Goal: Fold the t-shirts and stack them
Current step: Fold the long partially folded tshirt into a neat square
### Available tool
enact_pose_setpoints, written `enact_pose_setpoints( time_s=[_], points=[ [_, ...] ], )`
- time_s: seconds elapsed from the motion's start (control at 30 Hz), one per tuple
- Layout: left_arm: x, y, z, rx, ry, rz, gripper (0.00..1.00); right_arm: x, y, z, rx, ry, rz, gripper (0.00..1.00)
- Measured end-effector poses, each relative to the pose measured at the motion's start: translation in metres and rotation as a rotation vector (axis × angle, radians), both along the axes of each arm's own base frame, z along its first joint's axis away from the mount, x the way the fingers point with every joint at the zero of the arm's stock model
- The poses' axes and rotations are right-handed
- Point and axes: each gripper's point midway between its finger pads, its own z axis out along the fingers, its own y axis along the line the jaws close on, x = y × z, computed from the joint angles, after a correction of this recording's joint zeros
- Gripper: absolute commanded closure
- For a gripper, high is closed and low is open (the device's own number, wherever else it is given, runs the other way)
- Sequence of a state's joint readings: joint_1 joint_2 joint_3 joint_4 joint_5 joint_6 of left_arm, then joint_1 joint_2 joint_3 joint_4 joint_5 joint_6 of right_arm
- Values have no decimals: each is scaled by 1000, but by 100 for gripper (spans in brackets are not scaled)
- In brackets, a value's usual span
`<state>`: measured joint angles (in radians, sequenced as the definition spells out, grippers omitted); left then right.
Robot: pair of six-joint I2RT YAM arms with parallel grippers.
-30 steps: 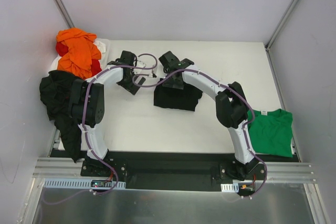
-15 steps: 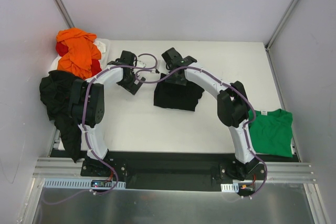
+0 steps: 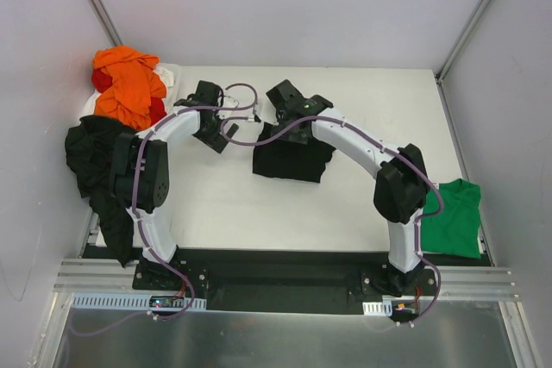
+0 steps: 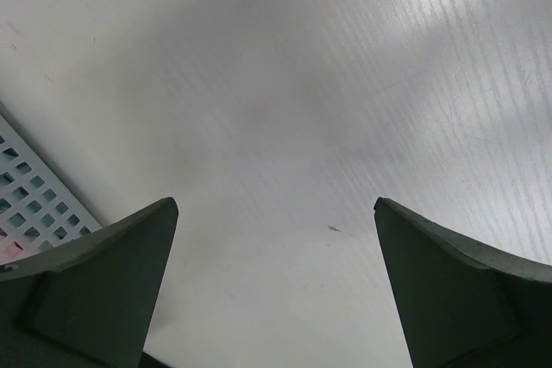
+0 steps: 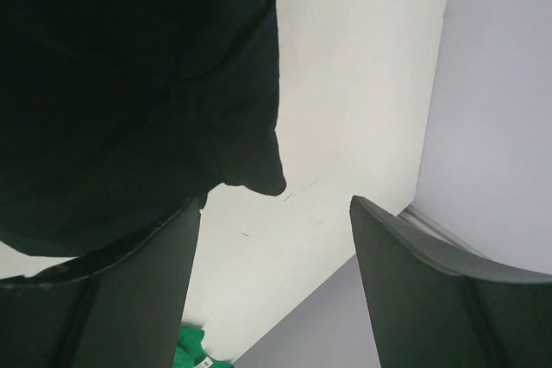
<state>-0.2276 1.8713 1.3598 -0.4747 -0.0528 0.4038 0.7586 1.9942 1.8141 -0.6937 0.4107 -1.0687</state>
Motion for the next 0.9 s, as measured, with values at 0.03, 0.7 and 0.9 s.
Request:
enact_pose_setpoints(
  time_s=[0.03, 0.7, 0.9],
  points=[
    [0, 0, 0, 0, -1, 0, 1, -3, 0, 0, 5, 2, 0, 27],
    [6, 6, 33, 16, -94, 18, 1, -32, 8, -63, 258, 364, -15, 6],
    [11, 12, 36, 49, -119, 33, 1, -22, 16, -86, 299, 448, -22, 6]
  ],
)
